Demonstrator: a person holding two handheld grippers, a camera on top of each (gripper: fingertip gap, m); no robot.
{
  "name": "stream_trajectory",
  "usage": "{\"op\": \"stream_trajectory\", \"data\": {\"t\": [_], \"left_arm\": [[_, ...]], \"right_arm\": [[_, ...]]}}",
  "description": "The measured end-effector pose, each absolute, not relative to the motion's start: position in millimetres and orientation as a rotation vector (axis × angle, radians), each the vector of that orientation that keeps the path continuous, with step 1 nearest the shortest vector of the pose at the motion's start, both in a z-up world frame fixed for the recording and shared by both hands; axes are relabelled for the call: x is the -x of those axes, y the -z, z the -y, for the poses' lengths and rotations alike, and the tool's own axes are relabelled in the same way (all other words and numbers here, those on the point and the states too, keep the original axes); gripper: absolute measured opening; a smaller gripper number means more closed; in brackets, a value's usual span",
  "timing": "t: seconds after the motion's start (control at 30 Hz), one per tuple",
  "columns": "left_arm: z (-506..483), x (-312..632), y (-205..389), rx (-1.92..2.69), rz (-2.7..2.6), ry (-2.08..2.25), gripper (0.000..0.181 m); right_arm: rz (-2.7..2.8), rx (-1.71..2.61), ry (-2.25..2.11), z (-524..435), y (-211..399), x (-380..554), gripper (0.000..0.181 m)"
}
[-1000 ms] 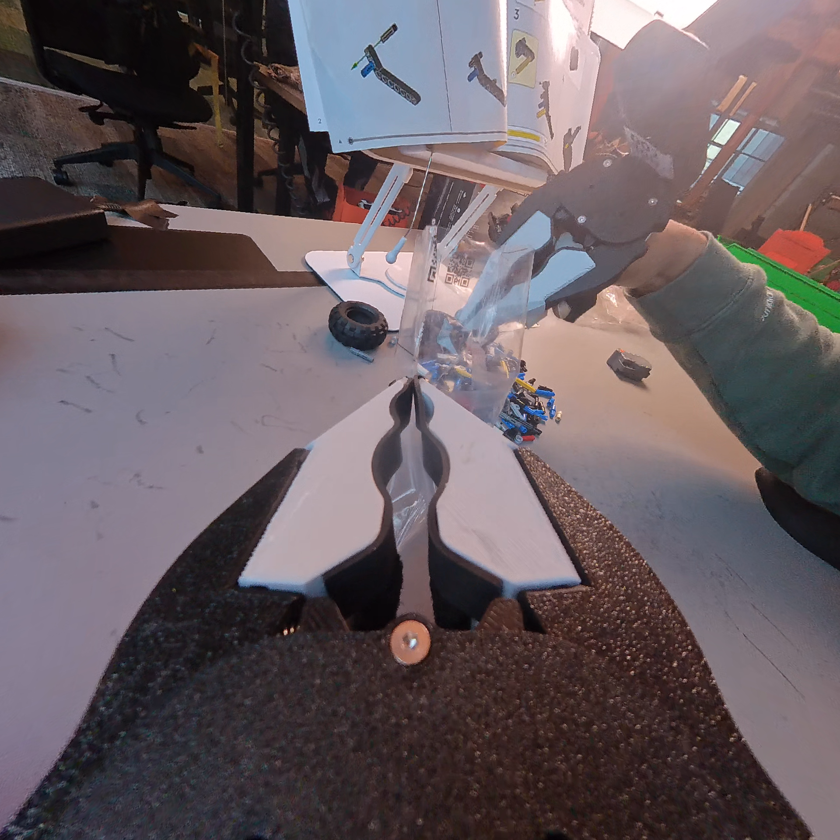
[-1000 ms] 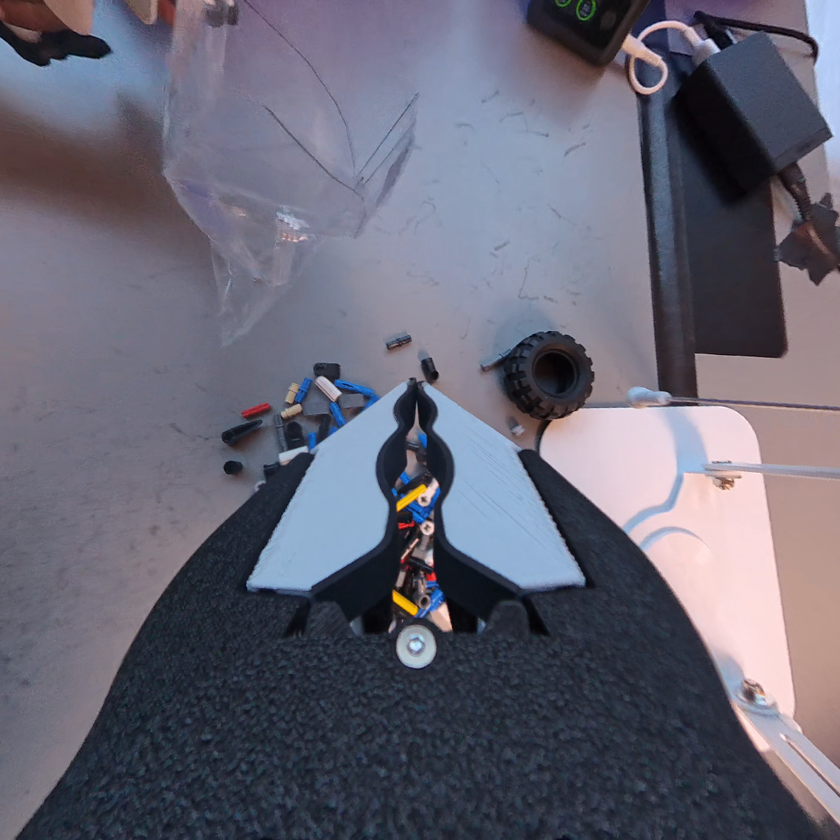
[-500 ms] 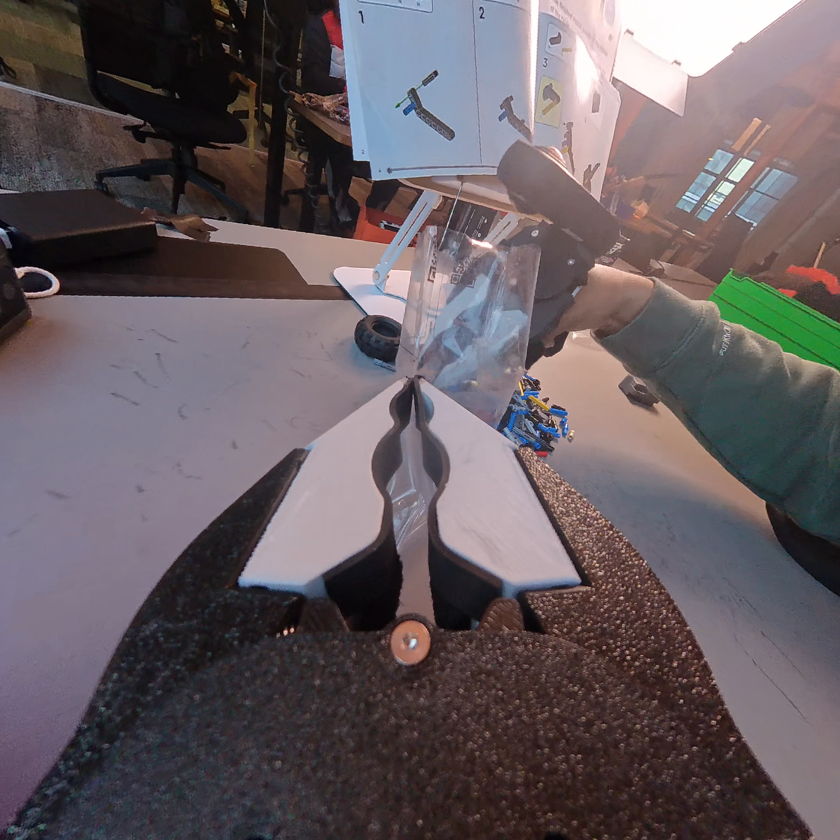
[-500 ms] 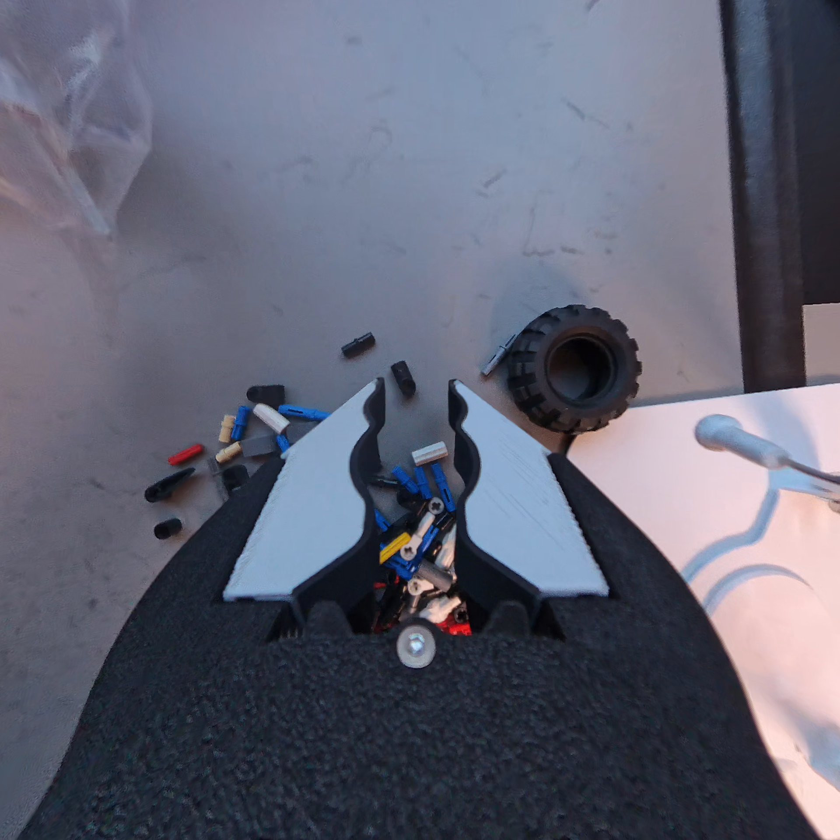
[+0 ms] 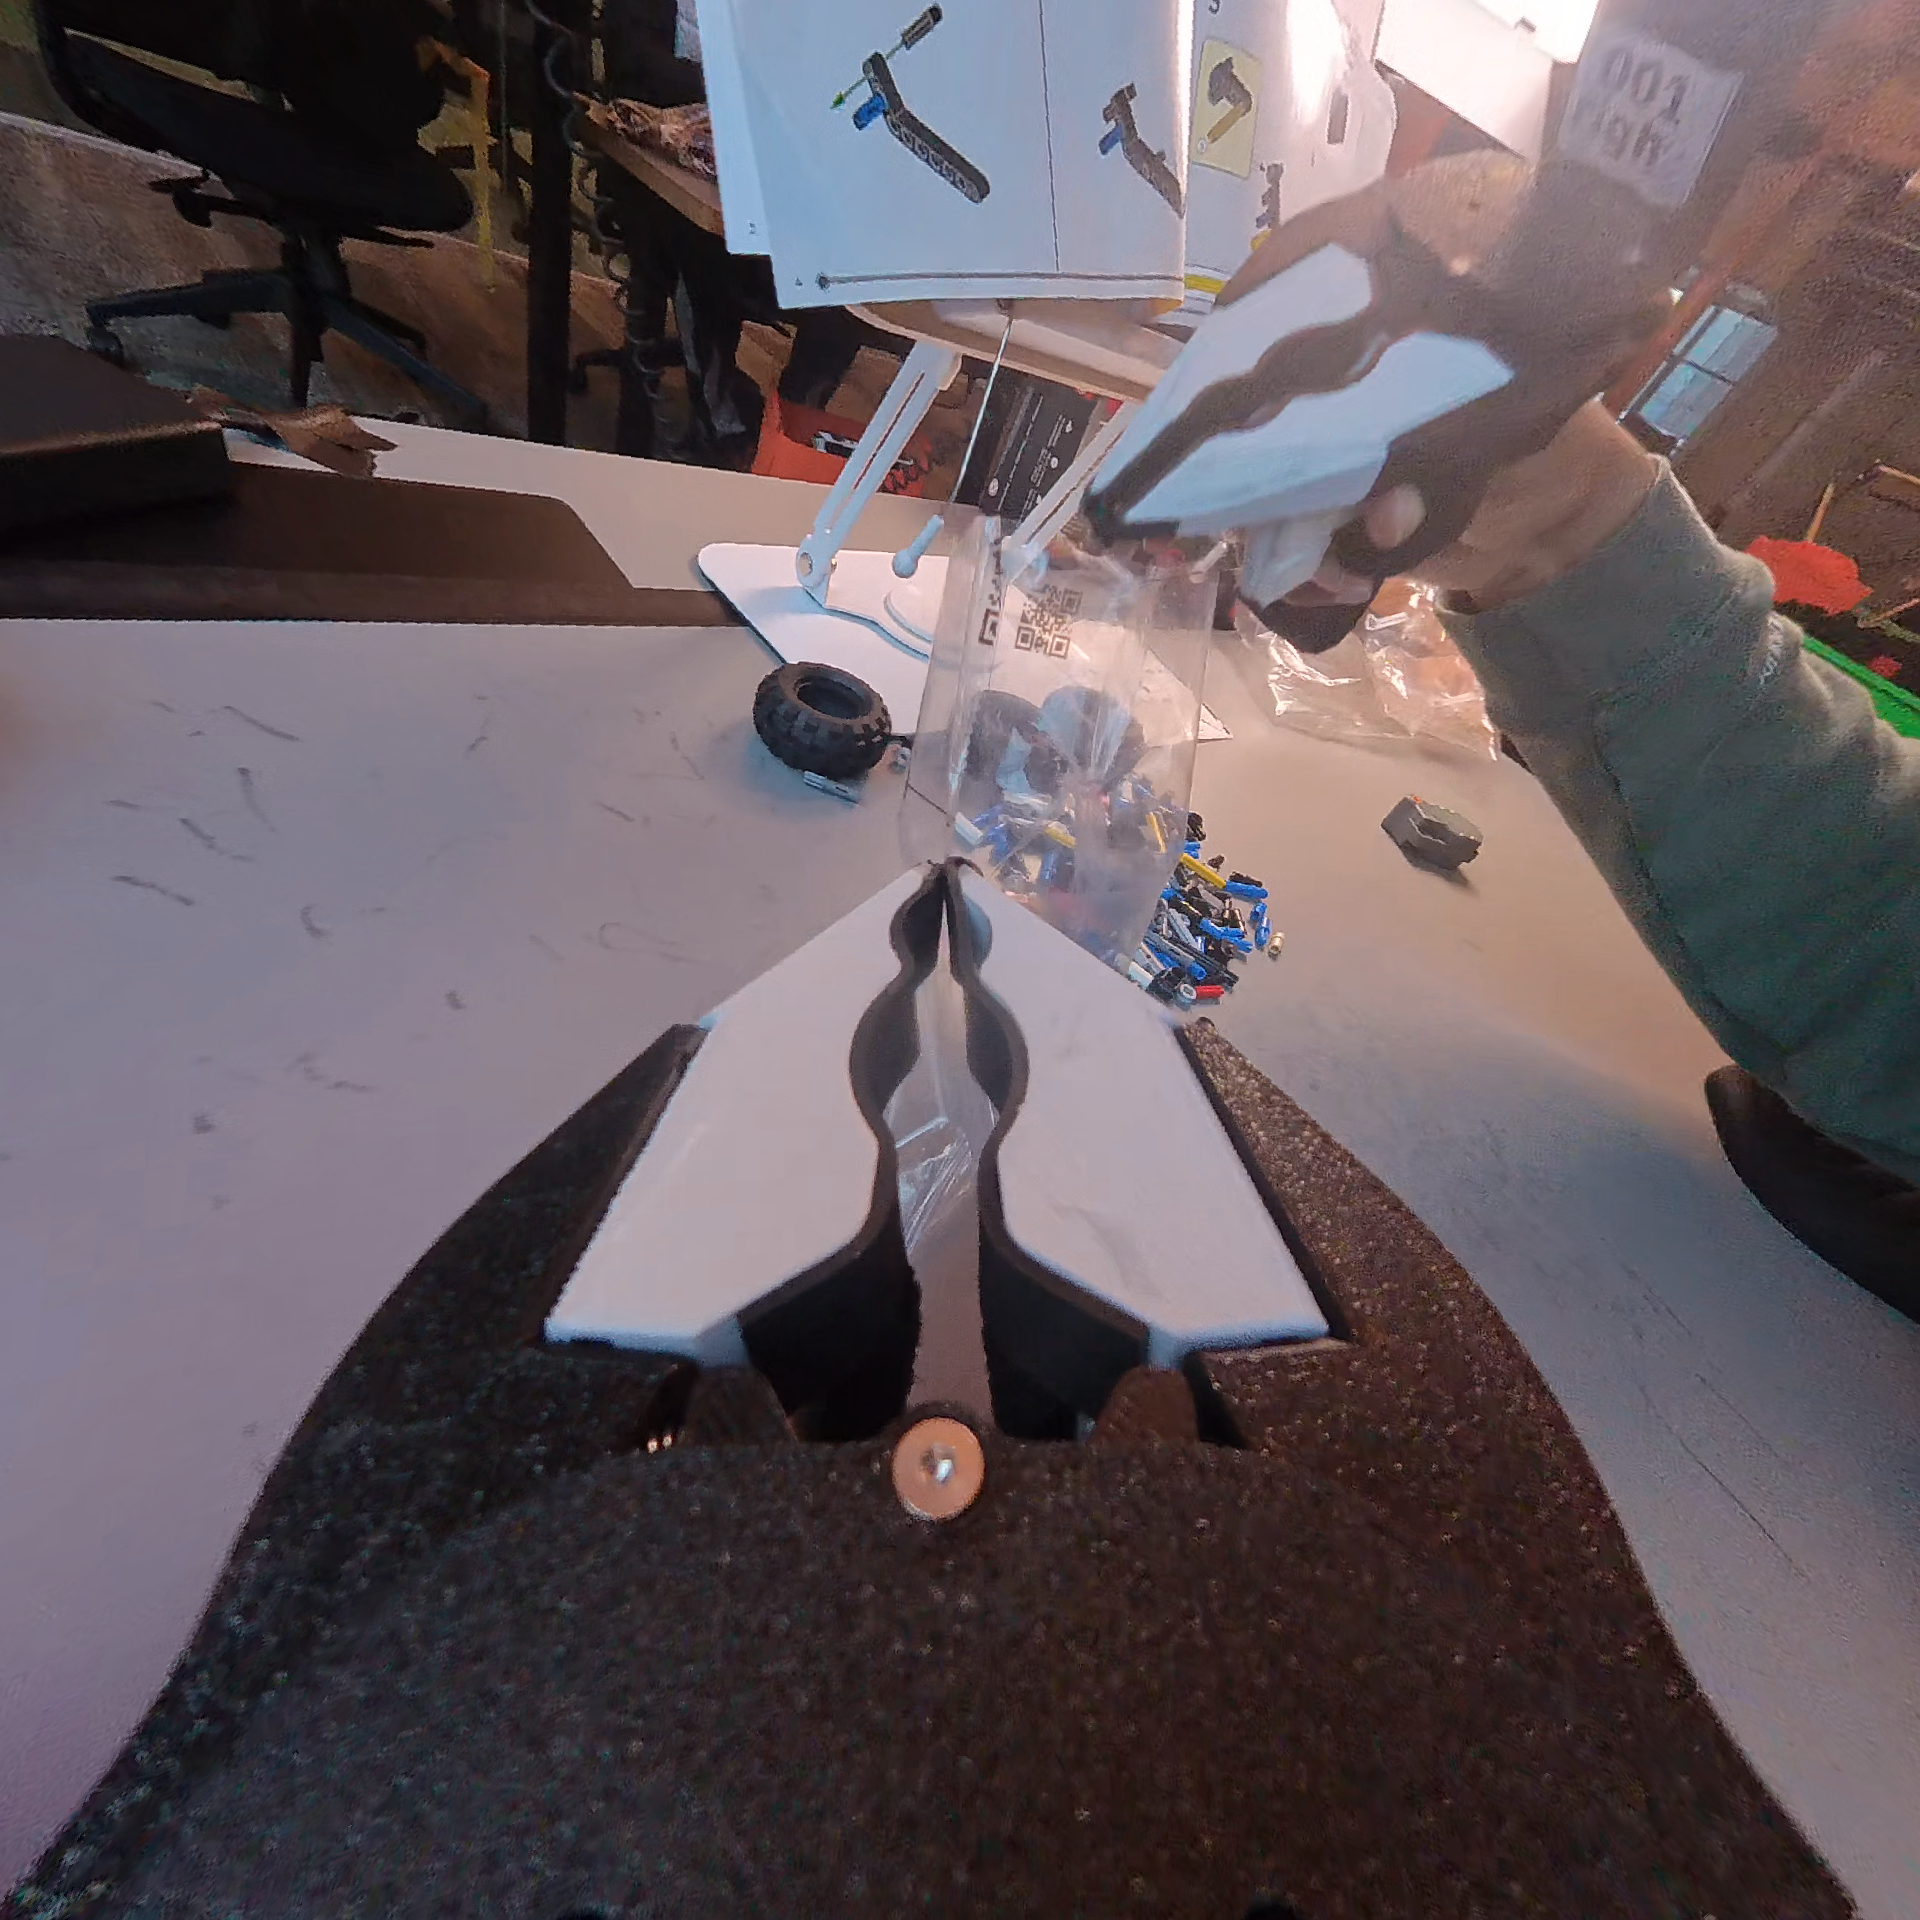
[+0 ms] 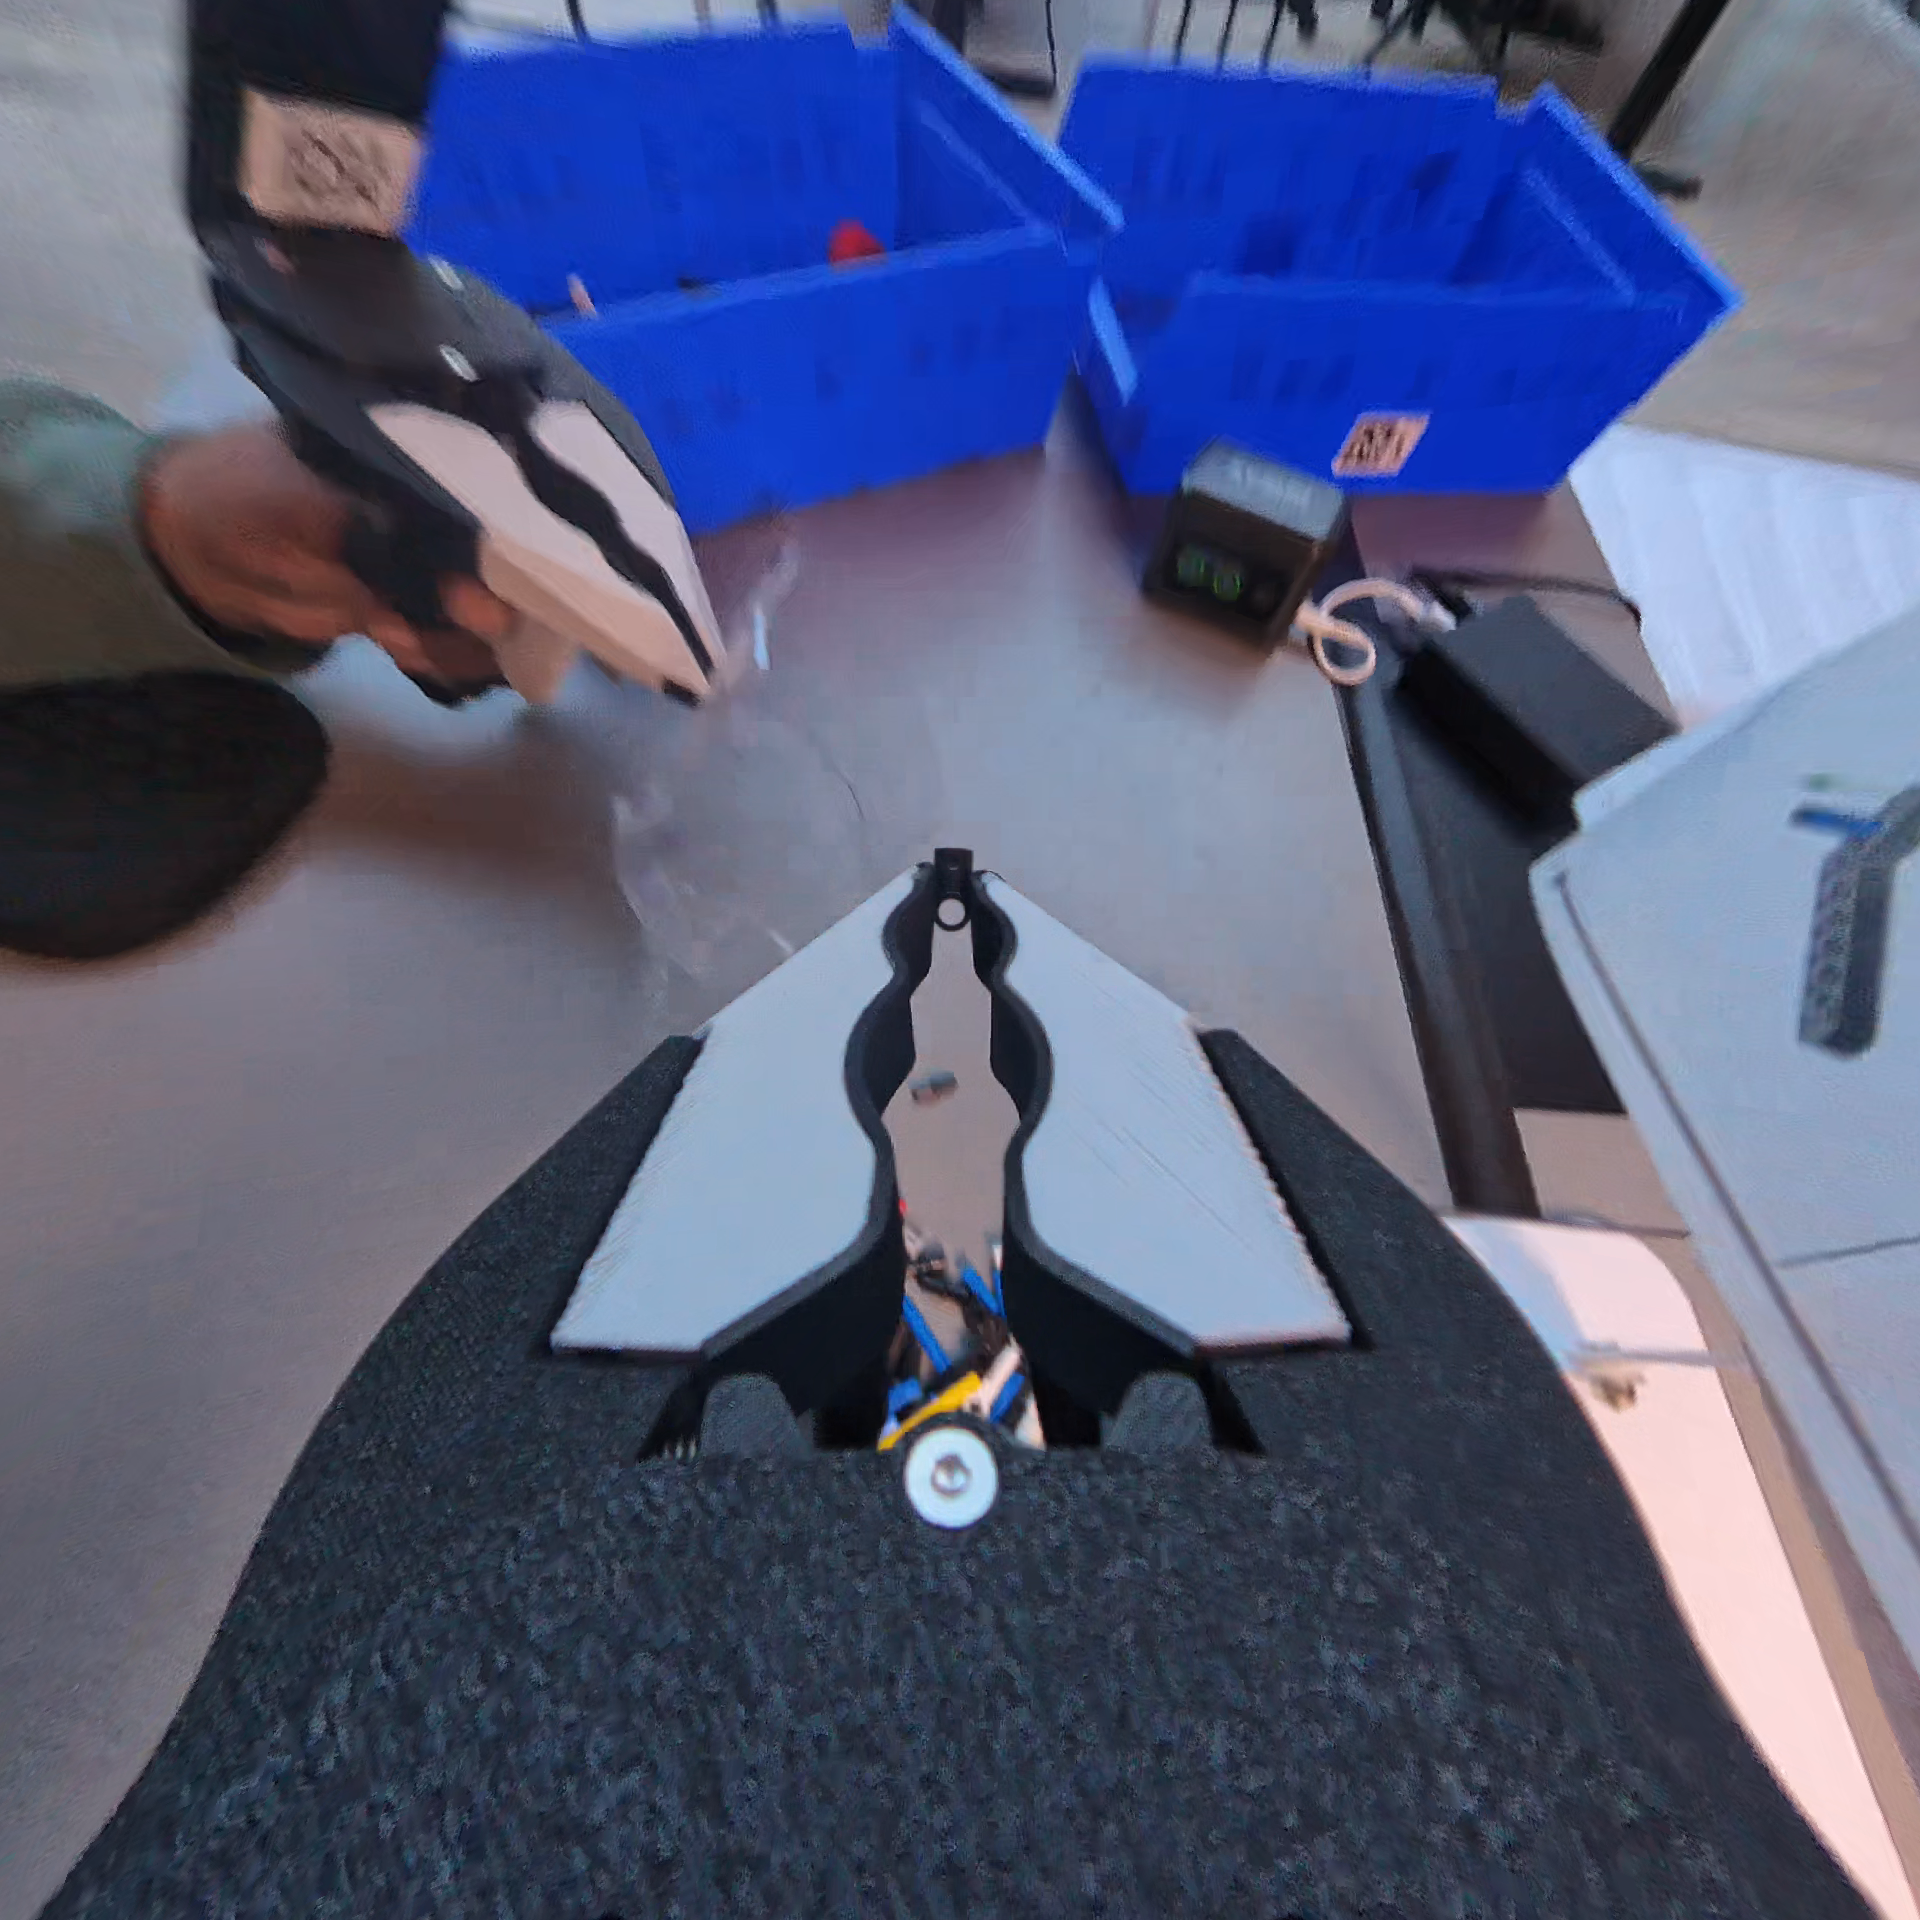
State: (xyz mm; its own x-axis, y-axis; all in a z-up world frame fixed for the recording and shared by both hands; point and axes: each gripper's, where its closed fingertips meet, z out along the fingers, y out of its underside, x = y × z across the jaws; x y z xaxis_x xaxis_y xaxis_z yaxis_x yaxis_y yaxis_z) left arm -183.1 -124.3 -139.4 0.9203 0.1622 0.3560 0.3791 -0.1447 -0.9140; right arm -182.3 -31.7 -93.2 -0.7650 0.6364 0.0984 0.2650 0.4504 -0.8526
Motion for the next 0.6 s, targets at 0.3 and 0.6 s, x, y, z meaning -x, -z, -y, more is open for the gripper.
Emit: {"op": "stream_trajectory", "data": {"t": [0.3,0.6], "left_arm": [[121,173,132,1.707,0.367,0.202,0.0],[124,176,129,1.695,0.372,0.195,0.0]], "right_arm": [[2.263,0.754,-1.506,53,68,177,0.025],[2.417,1.069,-0.456,-75,209,201,0.02]]}}
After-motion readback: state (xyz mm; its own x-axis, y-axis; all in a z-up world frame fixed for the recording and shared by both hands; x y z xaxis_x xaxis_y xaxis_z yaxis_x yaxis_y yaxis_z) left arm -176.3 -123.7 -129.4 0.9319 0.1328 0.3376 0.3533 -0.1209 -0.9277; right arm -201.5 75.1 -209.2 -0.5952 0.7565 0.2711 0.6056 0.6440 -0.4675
